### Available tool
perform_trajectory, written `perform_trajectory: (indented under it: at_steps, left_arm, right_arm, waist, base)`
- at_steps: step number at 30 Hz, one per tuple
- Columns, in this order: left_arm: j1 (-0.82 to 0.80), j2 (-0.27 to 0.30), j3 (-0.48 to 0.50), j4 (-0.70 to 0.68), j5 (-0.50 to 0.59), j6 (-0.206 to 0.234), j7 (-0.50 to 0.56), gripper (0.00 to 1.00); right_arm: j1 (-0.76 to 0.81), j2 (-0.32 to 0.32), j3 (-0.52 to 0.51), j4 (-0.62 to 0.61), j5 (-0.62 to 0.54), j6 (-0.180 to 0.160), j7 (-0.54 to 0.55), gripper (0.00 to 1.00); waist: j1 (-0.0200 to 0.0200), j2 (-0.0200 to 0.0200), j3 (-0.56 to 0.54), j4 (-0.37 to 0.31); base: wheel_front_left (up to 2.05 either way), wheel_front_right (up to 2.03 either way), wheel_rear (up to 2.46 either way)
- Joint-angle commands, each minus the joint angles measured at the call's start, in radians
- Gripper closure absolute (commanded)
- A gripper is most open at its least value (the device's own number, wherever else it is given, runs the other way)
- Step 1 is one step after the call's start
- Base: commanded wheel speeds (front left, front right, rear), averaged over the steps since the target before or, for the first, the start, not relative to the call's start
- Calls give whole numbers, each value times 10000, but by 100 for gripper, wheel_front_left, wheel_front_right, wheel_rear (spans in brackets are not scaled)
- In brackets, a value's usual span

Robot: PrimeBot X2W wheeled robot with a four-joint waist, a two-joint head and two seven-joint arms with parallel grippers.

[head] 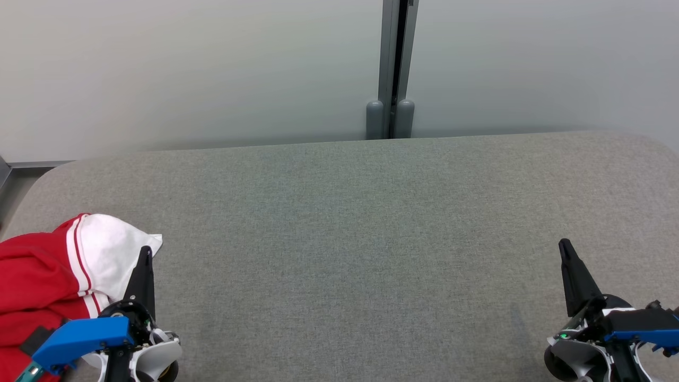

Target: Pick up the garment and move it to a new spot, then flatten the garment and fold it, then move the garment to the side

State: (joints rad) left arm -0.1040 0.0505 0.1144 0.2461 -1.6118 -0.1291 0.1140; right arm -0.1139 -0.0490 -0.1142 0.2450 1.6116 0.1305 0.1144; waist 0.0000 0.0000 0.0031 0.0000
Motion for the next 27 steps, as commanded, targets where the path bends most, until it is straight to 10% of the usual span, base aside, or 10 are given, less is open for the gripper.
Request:
perform_trajectory:
  at_steps: [1,2,27]
  left_arm:
    - [-94,-6,12,-45,-24,-42,36,100]
    - [0,0,0,0,0,0,-1,0]
    - [-191,69,-369,540,3395,-1,-1057,0]
  right_arm:
    - [116,-23,-17,-33,29,4,26,100]
    - [0,0,0,0,0,0,0,0]
    - [-333,-439,571,256,-2349,0,-1048,0]
  waist:
    - [0,0,0,0]
    - [0,0,0,0]
    - [0,0,68,-9]
  base:
    - [0,0,0]
    - [0,0,0]
    - [0,0,0]
